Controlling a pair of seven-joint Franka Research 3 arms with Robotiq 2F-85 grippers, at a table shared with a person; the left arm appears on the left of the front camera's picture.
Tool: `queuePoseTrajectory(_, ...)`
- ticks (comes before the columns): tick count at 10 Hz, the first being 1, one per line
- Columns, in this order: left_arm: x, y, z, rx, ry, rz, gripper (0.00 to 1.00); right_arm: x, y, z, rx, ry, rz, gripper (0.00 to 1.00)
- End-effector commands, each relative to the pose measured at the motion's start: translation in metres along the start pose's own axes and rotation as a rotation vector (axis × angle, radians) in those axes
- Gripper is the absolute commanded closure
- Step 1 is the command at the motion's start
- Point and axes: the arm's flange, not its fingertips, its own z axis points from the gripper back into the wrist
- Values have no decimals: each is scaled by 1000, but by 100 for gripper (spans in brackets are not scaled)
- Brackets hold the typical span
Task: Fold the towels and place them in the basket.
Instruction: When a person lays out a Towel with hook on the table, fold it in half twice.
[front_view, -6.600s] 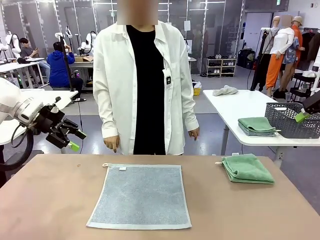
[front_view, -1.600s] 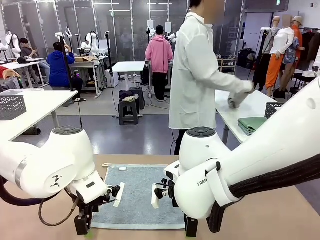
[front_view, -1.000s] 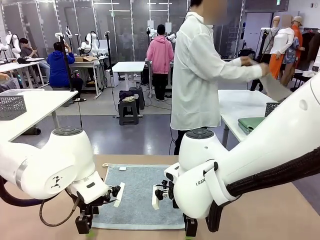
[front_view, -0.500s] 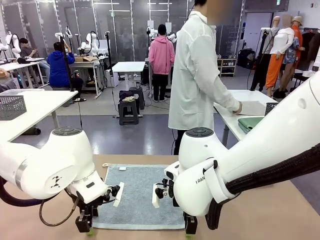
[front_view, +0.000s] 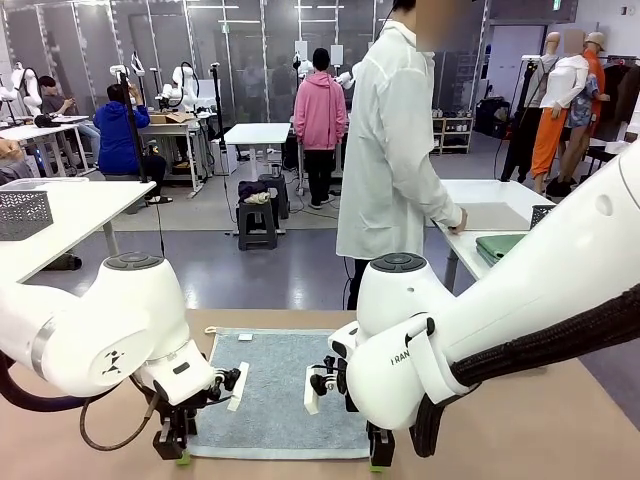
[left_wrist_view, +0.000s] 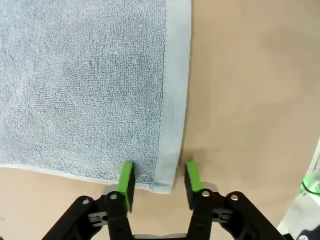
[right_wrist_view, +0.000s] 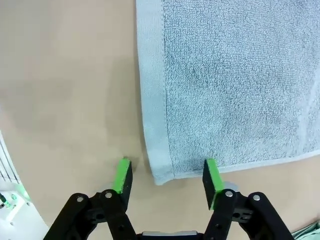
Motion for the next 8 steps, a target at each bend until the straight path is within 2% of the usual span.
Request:
queuePoseTrajectory(1,2,3,-1,18,-16,9,71,3,-4,2,4,18,-18,48)
queuePoseTrajectory(2,3,3,1,19,-14,7,73,3,-5,4,7,20,-17,65)
queuePoseTrajectory(3,2,5,2,18,-9,4,91,4,-6,5,8,22,-16,68)
queuePoseTrajectory(4,3,5,2,14,-7,2,93,4,-6,5,12,23,-15,85)
queuePoseTrajectory(5,3,6,2,12,-4,1,100,4,-7,5,15,24,-15,88)
queuePoseTrajectory(6,3,7,1,10,-4,-2,100,4,-7,5,15,23,-14,100)
queuePoseTrajectory(8,3,7,2,7,-2,-12,100,4,-7,6,25,12,10,100)
